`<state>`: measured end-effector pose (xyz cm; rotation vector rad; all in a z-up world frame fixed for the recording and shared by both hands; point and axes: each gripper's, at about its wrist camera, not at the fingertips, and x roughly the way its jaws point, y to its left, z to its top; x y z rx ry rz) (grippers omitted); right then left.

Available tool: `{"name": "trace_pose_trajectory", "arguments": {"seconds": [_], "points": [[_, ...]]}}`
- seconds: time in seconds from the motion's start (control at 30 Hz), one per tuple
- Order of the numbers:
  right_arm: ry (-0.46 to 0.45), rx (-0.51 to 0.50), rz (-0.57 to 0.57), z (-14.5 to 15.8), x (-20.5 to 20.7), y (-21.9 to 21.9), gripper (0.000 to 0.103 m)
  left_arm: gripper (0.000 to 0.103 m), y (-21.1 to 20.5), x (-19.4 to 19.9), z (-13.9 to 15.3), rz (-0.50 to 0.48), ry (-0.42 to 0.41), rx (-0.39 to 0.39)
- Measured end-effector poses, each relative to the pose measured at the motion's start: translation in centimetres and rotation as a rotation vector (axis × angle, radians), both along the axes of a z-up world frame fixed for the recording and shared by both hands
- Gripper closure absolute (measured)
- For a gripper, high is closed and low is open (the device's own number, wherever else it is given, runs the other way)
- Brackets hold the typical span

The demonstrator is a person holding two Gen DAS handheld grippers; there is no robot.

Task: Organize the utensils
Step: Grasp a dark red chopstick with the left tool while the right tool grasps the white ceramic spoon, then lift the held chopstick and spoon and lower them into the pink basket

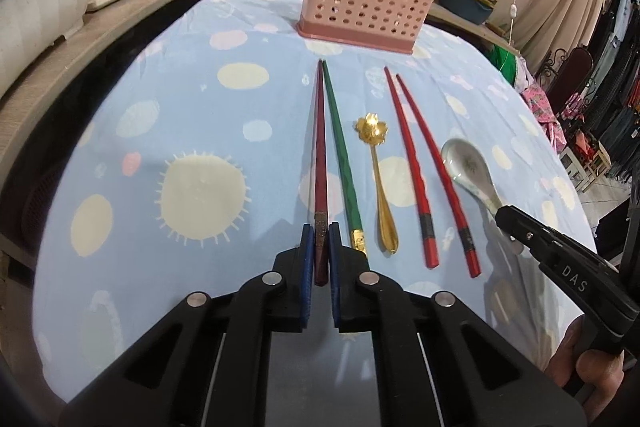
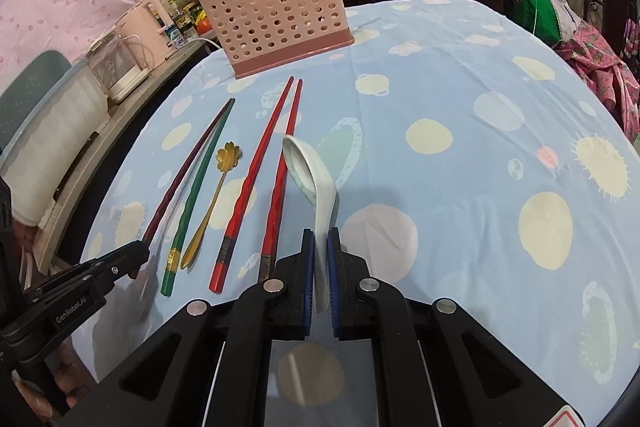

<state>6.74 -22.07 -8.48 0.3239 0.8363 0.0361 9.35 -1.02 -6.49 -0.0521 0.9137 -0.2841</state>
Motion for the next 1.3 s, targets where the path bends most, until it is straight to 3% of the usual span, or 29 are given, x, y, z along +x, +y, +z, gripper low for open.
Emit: {"name": "trace_pose_trajectory", "arguments": {"seconds": [0.67,1.3], "points": [[-0.138,0.0,-0.055,5.9,-1.0,-2.7,0.096,0.096,2.0,0.3,9.0,0.049,-0.197,-0.062],[-0.252,0.002,-0.029,11.5,3.5,-3.6,0.096,0.096,1.3,5.6,18.8,0.088,-0.42,-0.095]]}}
